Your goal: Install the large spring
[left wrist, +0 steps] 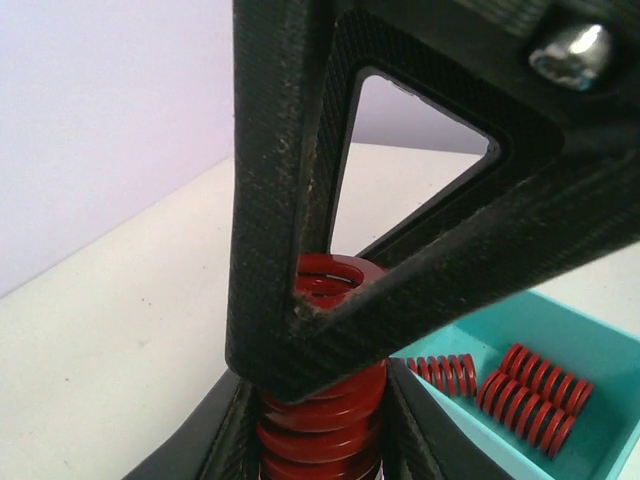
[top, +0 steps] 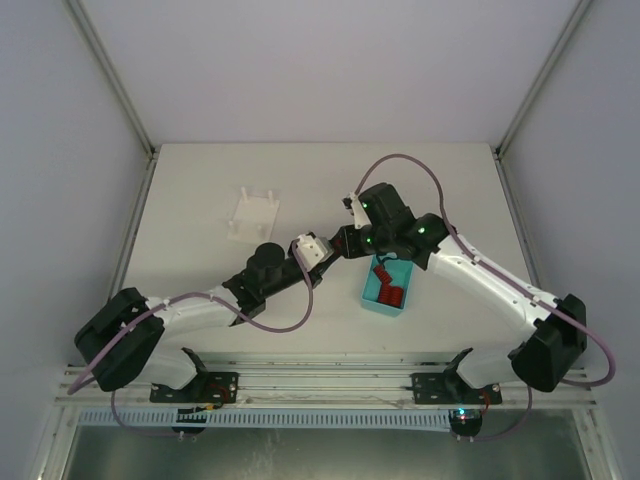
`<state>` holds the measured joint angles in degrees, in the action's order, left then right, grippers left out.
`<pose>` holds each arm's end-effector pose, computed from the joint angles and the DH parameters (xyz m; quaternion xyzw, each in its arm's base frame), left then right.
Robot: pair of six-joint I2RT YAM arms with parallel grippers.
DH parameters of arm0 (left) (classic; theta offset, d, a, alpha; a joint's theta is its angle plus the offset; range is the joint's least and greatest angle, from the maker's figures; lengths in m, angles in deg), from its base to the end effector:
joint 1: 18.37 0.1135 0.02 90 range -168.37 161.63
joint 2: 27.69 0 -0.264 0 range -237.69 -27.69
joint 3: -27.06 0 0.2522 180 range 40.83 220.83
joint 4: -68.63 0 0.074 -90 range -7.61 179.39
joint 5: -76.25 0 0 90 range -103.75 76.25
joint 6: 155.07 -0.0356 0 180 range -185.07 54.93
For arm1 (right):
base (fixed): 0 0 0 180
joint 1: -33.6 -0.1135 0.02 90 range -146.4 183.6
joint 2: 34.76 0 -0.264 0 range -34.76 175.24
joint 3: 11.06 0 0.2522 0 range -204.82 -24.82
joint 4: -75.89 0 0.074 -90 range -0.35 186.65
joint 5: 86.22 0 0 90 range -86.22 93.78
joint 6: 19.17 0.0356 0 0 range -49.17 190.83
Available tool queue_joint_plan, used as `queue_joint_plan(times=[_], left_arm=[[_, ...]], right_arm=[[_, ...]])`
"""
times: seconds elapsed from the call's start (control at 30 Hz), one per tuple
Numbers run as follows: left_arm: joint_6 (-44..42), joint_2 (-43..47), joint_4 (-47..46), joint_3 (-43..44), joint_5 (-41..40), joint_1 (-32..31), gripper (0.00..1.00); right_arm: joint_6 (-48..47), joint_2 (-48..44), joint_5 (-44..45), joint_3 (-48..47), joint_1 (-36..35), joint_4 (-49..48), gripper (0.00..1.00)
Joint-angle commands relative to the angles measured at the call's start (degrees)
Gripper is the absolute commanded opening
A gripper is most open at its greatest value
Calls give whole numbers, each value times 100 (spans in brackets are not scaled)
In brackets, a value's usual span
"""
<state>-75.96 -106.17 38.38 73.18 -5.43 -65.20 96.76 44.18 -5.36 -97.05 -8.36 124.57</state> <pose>0.1943 -0.2146 0.2332 0.3907 0.6046 -0.2632 0.6423 0.2202 0.2056 0.3310 -0.1591 0.8959 0.2883 0.2982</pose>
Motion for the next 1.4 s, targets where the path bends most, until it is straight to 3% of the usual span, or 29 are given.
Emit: queue_joint_plan(times=[0.0, 0.07, 0.13, 0.63, 0.7, 0.9, 1.0, 1.1, 1.37], left_arm=[[51, -127, -73, 23, -128, 27, 0], [100, -215, 57, 123, -162, 37, 0], [165, -289, 183, 234, -161, 37, 0], [756, -624, 757, 913, 419, 142, 0], [801, -602, 774, 910, 453, 158, 0], [979, -484, 581, 675, 386, 257, 0], [1196, -351, 243, 470, 417, 340, 0], [1304, -165, -67, 274, 422, 392, 0], [1200, 215, -1317, -350, 617, 394, 0]], right_arm=[[326, -183, -614, 140, -76, -535, 20], [310, -138, -686, 146, -94, -583, 7], [192, -21, -609, 12, -150, -415, 0], [-715, 664, 45, -827, -656, 605, 1], [-783, 615, 259, -858, -650, 696, 6], [-677, 298, 1017, -931, -496, 907, 47], [-523, -34, 1243, -782, -409, 758, 58], [-344, -374, 1253, -499, -323, 449, 62], [145, -213, 99, -165, -137, -86, 63]])
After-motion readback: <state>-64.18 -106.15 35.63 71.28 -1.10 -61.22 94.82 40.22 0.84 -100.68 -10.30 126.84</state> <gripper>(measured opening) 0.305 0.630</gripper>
